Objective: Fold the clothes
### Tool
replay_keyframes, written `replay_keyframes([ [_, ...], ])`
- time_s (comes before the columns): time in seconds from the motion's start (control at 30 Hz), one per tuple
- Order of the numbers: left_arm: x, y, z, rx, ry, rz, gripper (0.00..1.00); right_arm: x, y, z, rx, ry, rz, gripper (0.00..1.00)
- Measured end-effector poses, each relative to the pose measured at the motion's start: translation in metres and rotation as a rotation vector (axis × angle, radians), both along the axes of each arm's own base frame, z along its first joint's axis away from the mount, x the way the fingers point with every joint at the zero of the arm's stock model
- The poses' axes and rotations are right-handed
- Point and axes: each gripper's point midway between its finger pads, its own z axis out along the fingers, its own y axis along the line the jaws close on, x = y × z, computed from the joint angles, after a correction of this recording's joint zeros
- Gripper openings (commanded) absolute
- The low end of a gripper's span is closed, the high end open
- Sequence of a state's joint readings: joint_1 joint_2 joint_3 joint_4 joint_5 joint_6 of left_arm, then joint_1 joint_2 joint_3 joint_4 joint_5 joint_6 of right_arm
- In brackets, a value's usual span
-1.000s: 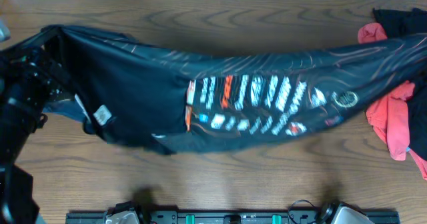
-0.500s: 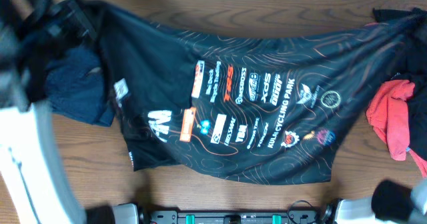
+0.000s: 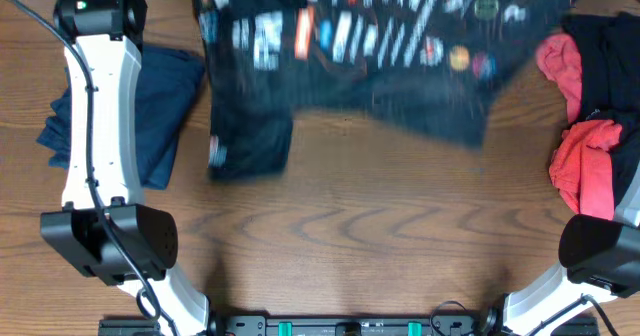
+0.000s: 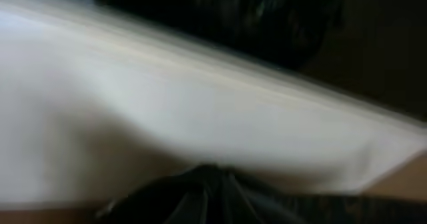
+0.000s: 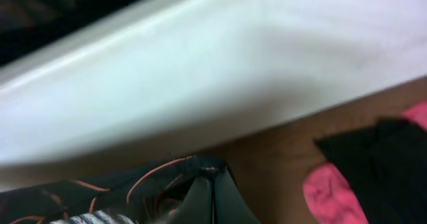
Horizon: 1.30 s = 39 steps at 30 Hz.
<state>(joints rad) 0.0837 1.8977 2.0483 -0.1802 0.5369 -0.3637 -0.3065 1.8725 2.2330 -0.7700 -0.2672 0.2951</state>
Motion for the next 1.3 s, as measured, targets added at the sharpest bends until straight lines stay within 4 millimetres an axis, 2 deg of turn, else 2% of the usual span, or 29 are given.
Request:
replay_keyframes([
  [0.13, -0.005, 0.008, 0.039, -0.017, -0.090, 0.030, 0.06, -0.004, -0.003, 0.025, -0.005, -0.053, -0.019, 0.01],
  [0.2, -0.009, 0.013, 0.054, -0.020, -0.120, 0.034, 0.06, -0.011, -0.009, 0.030, -0.008, -0.053, -0.039, 0.01],
  [0.27, -0.017, 0.018, 0.062, -0.022, -0.121, 0.018, 0.06, -0.019, -0.018, 0.029, -0.009, -0.030, -0.073, 0.01],
  [0.33, -0.028, 0.019, 0.057, -0.032, -0.063, -0.014, 0.06, -0.028, -0.027, 0.020, -0.010, 0.023, -0.117, 0.01],
  [0.4, -0.042, 0.015, 0.038, -0.046, 0.056, -0.055, 0.06, -0.037, -0.033, 0.007, -0.017, 0.086, -0.148, 0.01],
  [0.57, -0.095, 0.004, -0.055, -0.065, 0.508, -0.136, 0.06, -0.069, -0.036, -0.040, -0.035, 0.319, -0.189, 0.01],
  [0.7, -0.148, -0.003, -0.116, -0.040, 0.818, -0.188, 0.06, -0.101, -0.031, -0.085, -0.028, 0.539, -0.179, 0.01],
  [0.83, -0.185, -0.001, -0.153, -0.001, 1.021, -0.195, 0.06, -0.143, -0.019, -0.137, 0.011, 0.807, -0.148, 0.01],
  [1.1, -0.243, -0.006, -0.222, 0.029, 1.344, -0.282, 0.06, -0.205, -0.010, -0.227, 0.042, 1.202, -0.124, 0.01],
  [1.3, -0.291, -0.007, -0.284, 0.063, 1.578, -0.316, 0.06, -0.243, 0.000, -0.277, 0.072, 1.396, -0.099, 0.01],
])
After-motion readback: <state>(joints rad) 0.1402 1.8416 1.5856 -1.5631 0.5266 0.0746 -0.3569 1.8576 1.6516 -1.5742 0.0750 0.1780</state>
